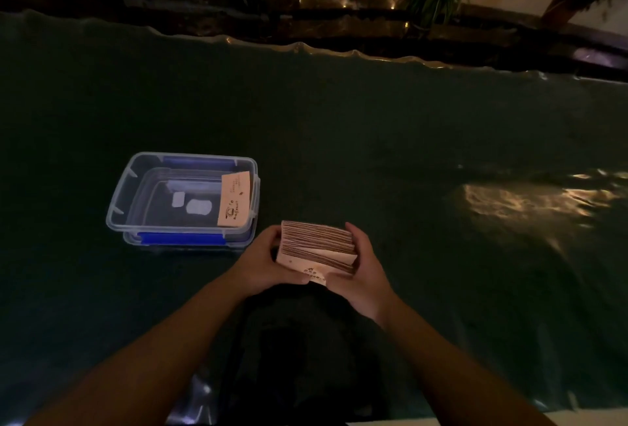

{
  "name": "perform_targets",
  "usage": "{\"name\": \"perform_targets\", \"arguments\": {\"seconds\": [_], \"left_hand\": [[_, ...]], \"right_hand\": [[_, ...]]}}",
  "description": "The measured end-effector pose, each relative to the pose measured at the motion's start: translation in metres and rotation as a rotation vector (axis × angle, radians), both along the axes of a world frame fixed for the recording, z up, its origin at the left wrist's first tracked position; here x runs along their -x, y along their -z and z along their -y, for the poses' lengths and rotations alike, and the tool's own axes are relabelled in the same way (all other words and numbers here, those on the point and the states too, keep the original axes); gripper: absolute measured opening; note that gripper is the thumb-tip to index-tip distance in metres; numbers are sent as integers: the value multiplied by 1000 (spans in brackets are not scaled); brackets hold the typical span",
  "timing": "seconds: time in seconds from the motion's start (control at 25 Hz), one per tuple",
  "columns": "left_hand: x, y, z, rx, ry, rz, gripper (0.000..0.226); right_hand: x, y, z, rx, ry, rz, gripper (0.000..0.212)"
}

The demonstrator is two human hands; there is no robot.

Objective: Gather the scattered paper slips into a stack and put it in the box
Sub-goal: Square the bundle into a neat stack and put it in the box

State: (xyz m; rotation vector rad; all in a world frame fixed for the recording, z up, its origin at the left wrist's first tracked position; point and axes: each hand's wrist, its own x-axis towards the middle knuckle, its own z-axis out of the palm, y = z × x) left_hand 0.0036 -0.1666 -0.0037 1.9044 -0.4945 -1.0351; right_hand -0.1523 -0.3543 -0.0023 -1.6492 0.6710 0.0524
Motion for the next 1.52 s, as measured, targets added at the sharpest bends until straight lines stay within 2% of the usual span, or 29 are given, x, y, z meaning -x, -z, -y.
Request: {"name": "perform_targets", "arguments": {"seconds": [0.12, 0.2, 0.36, 0.44, 0.72, 0.8, 0.88, 1.0, 1.08, 1.2, 1.32, 1.52], "left_hand": [[2, 12, 6, -63, 57, 259, 98], [3, 21, 8, -127, 62, 353, 99], [5, 31, 5, -214, 61, 338, 132], [3, 32, 3, -212, 94, 355, 138], [5, 40, 5, -244, 128, 399, 107], [5, 42, 2, -228, 124, 401, 102], [6, 44, 2, -220, 156, 428, 103], [5, 47, 1, -215, 216, 465, 108], [3, 50, -3, -205, 192, 433, 110], [5, 54, -4, -189, 145, 429, 105], [5, 54, 2, -245, 185, 416, 103], [0, 46, 8, -281, 221, 434, 108]], "right_hand": [[-1, 5, 4, 157, -133, -70, 113], [-2, 11, 5, 244, -173, -104, 111], [-2, 24, 7, 406, -292, -181, 115], [-4, 30, 6, 438, -333, -203, 120], [-5, 35, -3, 562, -290, -166, 115], [-7, 34, -4, 617, -305, -148, 122], [-10, 36, -5, 678, -340, -187, 129], [-9, 41, -4, 695, -357, -239, 123], [-6, 45, 0, 601, -335, -207, 118], [-1, 49, 7, 423, -223, -203, 127], [1, 58, 9, 560, -304, -269, 123], [-1, 56, 8, 678, -324, -221, 112]]}}
